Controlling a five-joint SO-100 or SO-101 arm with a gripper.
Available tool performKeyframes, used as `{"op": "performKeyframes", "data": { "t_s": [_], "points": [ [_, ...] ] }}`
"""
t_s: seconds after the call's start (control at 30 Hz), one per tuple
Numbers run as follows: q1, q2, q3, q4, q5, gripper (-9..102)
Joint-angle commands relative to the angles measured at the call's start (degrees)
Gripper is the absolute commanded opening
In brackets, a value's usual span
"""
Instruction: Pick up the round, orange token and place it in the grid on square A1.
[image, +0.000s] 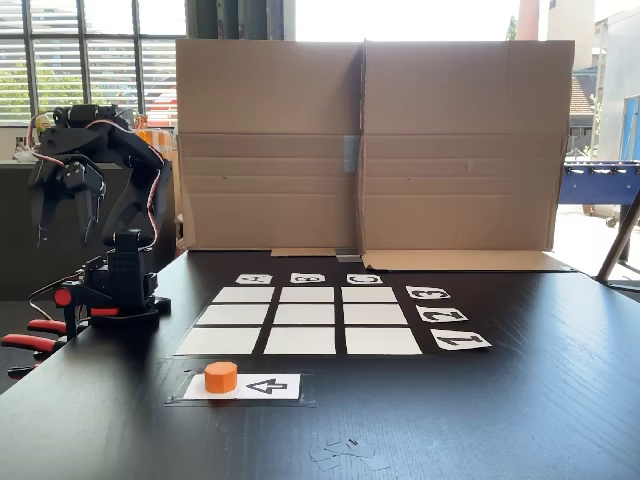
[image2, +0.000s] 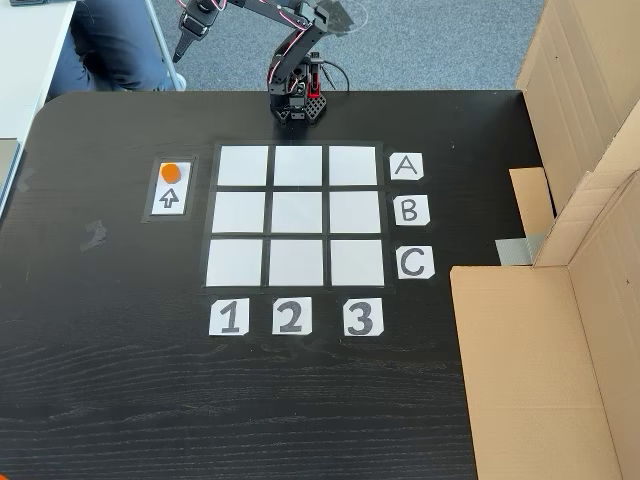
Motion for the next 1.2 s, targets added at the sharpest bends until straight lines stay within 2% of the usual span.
{"op": "performKeyframes", "data": {
  "t_s": [0.0, 0.67, 1.17],
  "points": [
    [-3.16, -3.34, -5.98, 0.35, 1.49, 29],
    [-22.94, -21.88, -12.48, 0.26, 3.08, 33],
    [-28.39, -35.77, -17.84, -0.26, 3.69, 33]
  ]
}}
